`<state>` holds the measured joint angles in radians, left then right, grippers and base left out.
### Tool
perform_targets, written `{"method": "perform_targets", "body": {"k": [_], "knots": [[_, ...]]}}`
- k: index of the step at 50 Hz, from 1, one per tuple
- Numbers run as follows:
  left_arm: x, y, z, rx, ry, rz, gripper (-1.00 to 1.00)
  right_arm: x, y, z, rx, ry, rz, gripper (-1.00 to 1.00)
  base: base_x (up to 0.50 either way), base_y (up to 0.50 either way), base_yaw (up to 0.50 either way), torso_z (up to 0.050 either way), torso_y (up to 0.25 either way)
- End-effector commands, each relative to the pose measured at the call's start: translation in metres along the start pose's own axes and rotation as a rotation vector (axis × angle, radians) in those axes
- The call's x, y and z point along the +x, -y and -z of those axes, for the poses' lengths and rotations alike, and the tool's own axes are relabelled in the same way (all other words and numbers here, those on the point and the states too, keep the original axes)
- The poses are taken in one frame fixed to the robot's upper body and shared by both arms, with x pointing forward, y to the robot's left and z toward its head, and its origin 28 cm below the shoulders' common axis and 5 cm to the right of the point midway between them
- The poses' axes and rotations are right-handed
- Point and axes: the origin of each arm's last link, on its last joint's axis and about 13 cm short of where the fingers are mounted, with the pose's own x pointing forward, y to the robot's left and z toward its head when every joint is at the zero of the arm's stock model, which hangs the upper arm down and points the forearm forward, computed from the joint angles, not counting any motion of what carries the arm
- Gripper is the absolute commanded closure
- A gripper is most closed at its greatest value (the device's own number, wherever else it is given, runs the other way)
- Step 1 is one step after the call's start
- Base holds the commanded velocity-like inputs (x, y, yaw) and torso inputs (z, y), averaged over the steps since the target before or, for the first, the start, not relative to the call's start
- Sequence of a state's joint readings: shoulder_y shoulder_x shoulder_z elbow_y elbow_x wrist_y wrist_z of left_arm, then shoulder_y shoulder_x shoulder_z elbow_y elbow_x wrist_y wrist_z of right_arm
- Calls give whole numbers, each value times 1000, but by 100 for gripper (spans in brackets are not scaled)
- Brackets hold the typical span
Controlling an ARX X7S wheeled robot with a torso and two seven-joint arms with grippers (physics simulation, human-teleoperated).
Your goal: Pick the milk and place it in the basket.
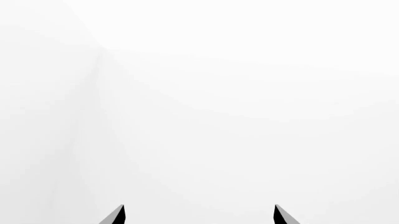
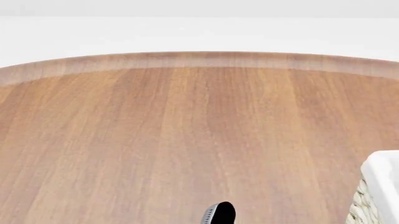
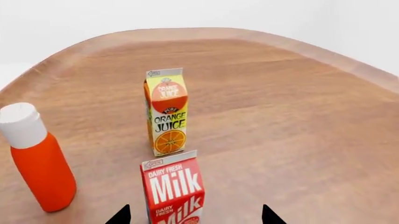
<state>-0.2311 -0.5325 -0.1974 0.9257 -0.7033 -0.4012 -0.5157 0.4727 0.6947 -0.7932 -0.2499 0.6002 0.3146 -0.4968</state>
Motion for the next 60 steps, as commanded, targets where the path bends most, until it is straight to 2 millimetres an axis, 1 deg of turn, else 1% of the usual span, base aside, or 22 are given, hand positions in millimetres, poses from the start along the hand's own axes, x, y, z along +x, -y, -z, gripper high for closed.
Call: {"method": "perform_targets", "body": {"k": [1, 13, 24, 45, 60], "knots": [[0, 0, 1, 1, -2, 2, -100, 12, 7, 5, 14, -40, -51, -100, 0, 0, 0, 0, 0], [-1, 0, 2, 0, -5, 1, -100, 25, 13, 11, 29, -64, -99, -100, 0, 0, 0, 0, 0], [-2, -1, 3, -2, -8, -2, -100, 37, 21, 13, 34, -74, -145, -100, 0, 0, 0, 0, 0], [-1, -1, 3, -2, -8, -5, -100, 62, 41, 21, 55, -88, -214, -100, 0, 0, 0, 0, 0], [-1, -2, 3, -3, -9, -7, -100, 80, 42, 35, 83, -110, -278, -100, 0, 0, 0, 0, 0]]}}
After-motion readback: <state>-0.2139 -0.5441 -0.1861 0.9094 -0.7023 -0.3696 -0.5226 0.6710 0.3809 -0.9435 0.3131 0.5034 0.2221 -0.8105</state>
